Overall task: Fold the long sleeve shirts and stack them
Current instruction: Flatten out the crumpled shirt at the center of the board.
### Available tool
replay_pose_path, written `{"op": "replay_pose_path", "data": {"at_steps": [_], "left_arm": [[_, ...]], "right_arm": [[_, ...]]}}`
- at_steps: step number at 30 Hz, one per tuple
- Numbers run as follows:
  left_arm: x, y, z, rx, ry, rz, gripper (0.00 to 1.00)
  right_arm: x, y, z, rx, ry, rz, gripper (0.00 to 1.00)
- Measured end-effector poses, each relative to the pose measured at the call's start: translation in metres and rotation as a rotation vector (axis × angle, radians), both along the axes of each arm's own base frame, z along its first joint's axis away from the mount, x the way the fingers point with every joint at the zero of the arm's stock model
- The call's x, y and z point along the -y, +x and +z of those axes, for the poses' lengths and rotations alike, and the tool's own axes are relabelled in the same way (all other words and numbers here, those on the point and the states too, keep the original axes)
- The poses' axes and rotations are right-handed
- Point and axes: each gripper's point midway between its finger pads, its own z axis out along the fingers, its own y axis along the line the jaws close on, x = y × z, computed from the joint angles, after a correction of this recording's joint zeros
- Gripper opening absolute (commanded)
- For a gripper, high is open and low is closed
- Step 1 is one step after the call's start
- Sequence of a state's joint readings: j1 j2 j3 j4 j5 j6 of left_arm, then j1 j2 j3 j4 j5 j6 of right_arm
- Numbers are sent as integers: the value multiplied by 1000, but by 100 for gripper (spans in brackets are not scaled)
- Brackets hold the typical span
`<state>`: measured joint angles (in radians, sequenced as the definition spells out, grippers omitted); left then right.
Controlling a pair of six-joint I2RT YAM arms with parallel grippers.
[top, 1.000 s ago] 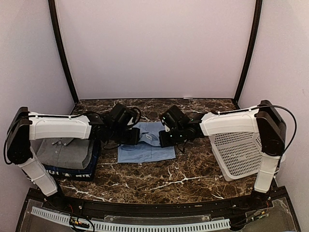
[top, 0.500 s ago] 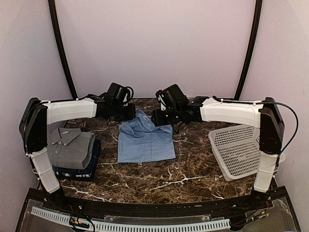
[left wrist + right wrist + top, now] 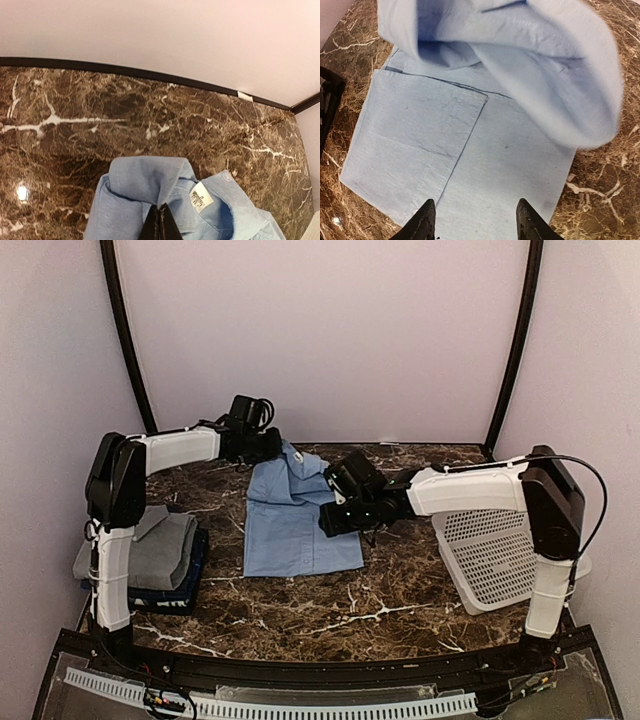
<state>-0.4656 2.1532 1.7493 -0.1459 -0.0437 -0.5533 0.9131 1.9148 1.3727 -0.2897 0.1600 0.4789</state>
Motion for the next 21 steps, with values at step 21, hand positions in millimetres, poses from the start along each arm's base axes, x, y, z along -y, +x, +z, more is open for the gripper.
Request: {"op": "replay_pose_path", "data": {"at_steps": [21], "left_arm": [[-9, 76, 14, 159, -55, 70, 9]], "right_arm": [[-8, -34, -75, -62, -122, 26, 51]]}}
